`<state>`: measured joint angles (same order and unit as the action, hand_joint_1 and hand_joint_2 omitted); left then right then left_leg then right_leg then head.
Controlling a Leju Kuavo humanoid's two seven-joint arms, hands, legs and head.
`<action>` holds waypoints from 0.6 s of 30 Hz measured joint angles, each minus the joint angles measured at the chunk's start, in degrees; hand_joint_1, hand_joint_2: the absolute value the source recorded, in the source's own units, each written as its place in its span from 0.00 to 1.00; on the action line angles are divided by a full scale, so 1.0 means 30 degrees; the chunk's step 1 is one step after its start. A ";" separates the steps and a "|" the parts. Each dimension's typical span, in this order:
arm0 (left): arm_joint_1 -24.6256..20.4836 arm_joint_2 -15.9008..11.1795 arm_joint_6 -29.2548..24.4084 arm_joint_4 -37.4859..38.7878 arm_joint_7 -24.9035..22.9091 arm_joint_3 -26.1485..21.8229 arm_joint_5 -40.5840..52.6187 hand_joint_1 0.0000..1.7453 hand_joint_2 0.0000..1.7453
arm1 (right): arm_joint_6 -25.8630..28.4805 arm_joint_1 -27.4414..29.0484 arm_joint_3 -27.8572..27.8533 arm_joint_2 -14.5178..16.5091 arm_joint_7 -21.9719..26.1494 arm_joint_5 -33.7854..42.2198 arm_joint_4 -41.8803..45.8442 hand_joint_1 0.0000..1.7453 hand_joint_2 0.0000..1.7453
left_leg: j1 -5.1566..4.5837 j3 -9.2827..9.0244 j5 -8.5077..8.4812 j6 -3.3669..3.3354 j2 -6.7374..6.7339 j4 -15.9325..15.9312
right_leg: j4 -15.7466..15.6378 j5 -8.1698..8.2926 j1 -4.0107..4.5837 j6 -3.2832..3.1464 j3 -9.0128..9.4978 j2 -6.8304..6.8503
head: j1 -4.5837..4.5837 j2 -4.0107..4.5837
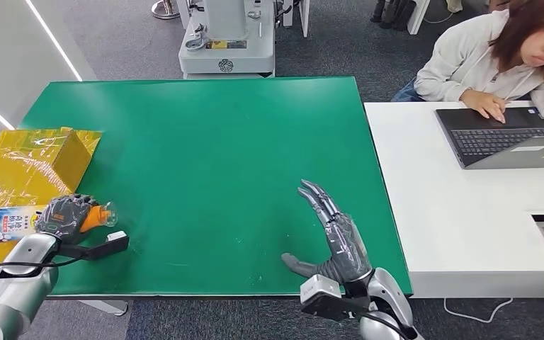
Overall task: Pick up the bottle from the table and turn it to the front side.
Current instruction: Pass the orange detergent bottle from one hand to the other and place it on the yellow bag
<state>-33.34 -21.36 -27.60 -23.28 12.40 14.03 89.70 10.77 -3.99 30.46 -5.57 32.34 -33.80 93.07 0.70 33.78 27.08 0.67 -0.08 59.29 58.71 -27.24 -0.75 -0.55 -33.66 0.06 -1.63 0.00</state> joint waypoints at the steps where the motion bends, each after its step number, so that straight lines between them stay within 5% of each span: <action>1: -0.0057 -0.0004 -0.0013 0.0077 -0.0047 0.0168 -0.0002 1.00 1.00 | 0.0016 -0.0047 0.0051 0.0000 -0.0013 0.0000 -0.0002 0.00 1.00 | 0.0000 -0.0002 -0.0001 0.0002 0.0000 0.0000 | 0.0000 0.0003 0.0000 -0.0004 0.0002 0.0000 | 0.0002 0.0000; 18: -0.0097 -0.0115 -0.1297 0.0662 -0.0075 0.0854 -0.0120 0.97 1.00 | 0.0153 -0.0267 0.0316 -0.0007 -0.0091 0.0230 -0.0160 0.00 1.00 | 0.0001 -0.0007 -0.0003 0.0005 0.0004 -0.0006 | 0.0004 0.0007 0.0001 -0.0012 0.0008 0.0000 | 0.0002 0.0000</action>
<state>-33.63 -21.70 -31.49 -21.29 12.17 16.60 89.33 11.23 -4.79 31.41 -5.60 32.06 -33.11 92.59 0.70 33.76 27.07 0.69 -0.07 59.27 58.72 -27.22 -0.75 -0.58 -33.64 0.06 -1.62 0.00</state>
